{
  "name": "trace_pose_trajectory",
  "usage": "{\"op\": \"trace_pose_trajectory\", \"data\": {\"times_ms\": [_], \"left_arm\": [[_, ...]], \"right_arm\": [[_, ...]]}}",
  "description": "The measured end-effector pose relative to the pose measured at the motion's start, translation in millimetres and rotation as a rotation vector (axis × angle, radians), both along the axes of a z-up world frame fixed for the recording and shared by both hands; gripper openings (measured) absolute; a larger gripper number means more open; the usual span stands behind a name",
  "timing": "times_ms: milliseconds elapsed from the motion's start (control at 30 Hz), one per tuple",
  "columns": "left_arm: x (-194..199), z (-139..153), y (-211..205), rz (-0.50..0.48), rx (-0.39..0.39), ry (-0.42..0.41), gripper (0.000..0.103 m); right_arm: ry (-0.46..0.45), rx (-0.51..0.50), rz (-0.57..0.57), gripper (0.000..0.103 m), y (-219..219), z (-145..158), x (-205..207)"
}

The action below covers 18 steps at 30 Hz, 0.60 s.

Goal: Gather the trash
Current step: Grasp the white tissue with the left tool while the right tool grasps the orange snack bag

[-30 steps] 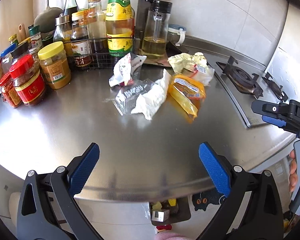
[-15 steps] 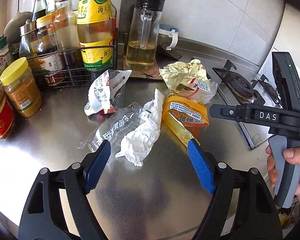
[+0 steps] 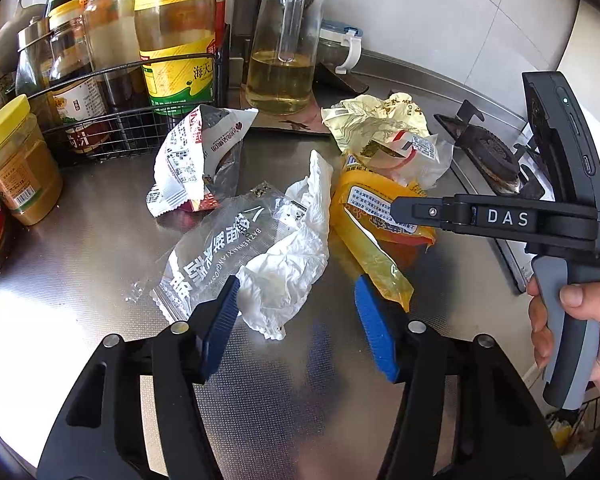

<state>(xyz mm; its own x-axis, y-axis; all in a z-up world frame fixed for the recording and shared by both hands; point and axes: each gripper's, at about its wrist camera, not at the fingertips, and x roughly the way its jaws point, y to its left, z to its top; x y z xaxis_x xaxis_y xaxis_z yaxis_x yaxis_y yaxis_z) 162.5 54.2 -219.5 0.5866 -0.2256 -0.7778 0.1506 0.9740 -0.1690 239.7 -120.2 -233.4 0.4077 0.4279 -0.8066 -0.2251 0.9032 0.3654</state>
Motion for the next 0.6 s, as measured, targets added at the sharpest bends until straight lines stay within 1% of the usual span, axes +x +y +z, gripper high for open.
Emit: {"op": "trace_pose_trajectory", "data": {"times_ms": [67,133,200,267,300,333,400,500,600], "left_arm": [[1,-2,1,-0.001,-0.007,0.005,0.045],[1,-2,1,-0.002,-0.01,0.009,0.035],[1,-1,1,-0.006,-0.012,0.005,0.03],[1,-1,1,-0.008,-0.013,0.006,0.021],[0,-1,1,-0.008,-0.011,0.007,0.012],[0,0,0,-0.011,-0.008,0.007,0.005],[-2,0,-1,-0.019,-0.004,0.009,0.002],[-6,1,-1,-0.024,-0.015,0.003,0.001],[-15,7,-3,-0.023,-0.019,-0.021,0.0]], "right_arm": [[0.006,0.003,0.007,0.045,1,-2,0],[0.007,-0.003,0.018,0.031,3,-3,0],[0.007,-0.007,0.028,0.027,5,-3,0],[0.003,-0.012,0.034,0.022,5,-3,-2],[0.0,-0.012,0.033,0.021,5,-3,-3],[-0.003,-0.01,0.033,0.02,4,-2,-4],[-0.004,-0.002,0.036,0.018,2,0,-6],[-0.014,0.005,0.037,0.017,0,4,-13],[-0.035,0.008,0.023,0.017,-5,11,-22]]}}
